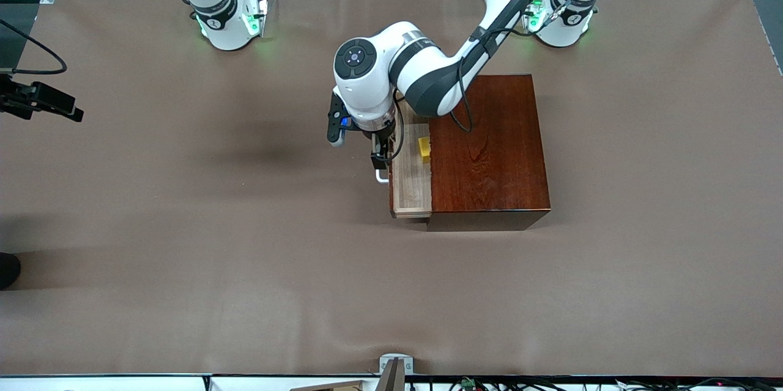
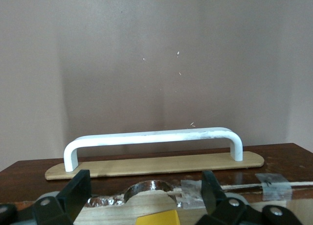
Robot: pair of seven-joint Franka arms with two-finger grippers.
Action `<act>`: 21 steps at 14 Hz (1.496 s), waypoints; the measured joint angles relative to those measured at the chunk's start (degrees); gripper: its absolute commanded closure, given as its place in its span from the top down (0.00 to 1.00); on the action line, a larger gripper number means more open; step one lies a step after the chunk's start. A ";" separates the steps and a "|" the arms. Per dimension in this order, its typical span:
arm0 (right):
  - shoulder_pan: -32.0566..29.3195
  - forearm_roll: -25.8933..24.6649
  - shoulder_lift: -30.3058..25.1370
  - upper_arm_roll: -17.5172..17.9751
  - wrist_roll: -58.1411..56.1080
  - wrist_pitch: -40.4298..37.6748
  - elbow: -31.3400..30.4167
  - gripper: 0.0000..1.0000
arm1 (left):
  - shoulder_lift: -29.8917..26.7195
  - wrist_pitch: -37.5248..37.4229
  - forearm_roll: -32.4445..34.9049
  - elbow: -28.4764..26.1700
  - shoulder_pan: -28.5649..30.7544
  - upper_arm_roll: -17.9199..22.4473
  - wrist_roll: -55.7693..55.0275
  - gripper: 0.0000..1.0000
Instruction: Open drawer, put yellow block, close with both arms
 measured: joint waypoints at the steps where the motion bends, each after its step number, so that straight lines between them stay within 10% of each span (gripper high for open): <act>1: -0.21 -0.02 0.00 -0.07 -0.14 -0.02 0.00 1.00 | 0.00 -0.04 0.16 -0.02 -0.02 0.06 0.00 1.00; 21: -0.44 0.00 0.30 -0.20 -0.18 1.19 0.00 1.00 | -0.20 -14.42 6.67 -0.06 -0.17 2.78 -0.02 1.00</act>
